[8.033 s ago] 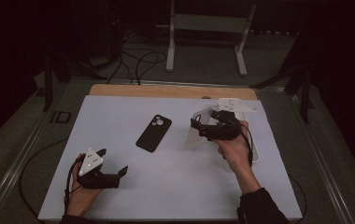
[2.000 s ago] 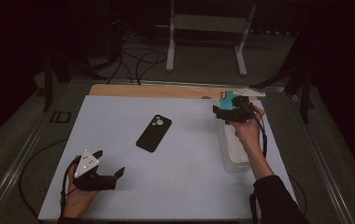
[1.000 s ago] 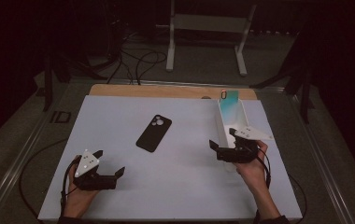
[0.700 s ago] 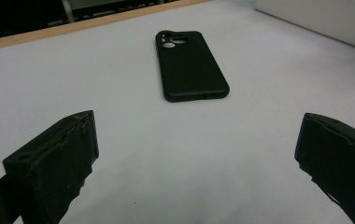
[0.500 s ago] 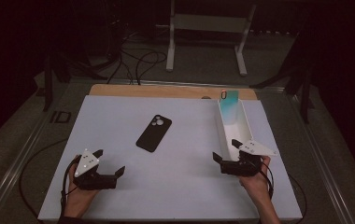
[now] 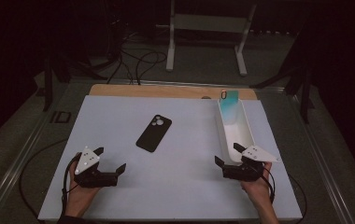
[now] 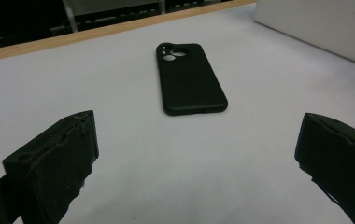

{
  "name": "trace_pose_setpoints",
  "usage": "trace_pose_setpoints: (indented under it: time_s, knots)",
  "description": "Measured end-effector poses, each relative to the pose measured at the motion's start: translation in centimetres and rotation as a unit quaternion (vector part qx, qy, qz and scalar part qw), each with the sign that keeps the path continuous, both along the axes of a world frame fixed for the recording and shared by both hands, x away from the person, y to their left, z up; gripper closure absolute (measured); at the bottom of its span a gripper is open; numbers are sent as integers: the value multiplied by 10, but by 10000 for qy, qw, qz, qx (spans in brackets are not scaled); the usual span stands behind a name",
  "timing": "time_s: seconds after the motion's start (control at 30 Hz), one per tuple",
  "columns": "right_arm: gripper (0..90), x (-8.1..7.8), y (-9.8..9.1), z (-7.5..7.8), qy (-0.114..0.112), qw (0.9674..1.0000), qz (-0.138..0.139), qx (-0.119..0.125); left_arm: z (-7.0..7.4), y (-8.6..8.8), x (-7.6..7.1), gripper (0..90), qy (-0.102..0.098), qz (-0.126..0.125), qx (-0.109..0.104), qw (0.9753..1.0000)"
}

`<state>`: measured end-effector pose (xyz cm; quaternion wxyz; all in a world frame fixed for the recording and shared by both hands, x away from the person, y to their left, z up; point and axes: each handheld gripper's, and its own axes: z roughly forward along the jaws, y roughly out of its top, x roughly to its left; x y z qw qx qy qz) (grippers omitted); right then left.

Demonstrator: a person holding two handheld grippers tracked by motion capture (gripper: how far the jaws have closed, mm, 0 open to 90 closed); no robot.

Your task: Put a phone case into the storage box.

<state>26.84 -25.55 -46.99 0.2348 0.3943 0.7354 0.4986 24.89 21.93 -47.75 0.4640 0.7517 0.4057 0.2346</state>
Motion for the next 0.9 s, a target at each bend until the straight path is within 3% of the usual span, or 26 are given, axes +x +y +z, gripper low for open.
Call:
trace_pose_setpoints:
  time_s: [0.3, 0.9]
  knots:
    - [94, 0, -3, 1, -25, 9999, -84, 75, 6, -14, 14, 1, 99, -71, 178, 9998]
    - [94, 0, -5, 2, -5, 9998, -93, 154, 11, -39, 50, 1, 183, -72, 268, 9994]
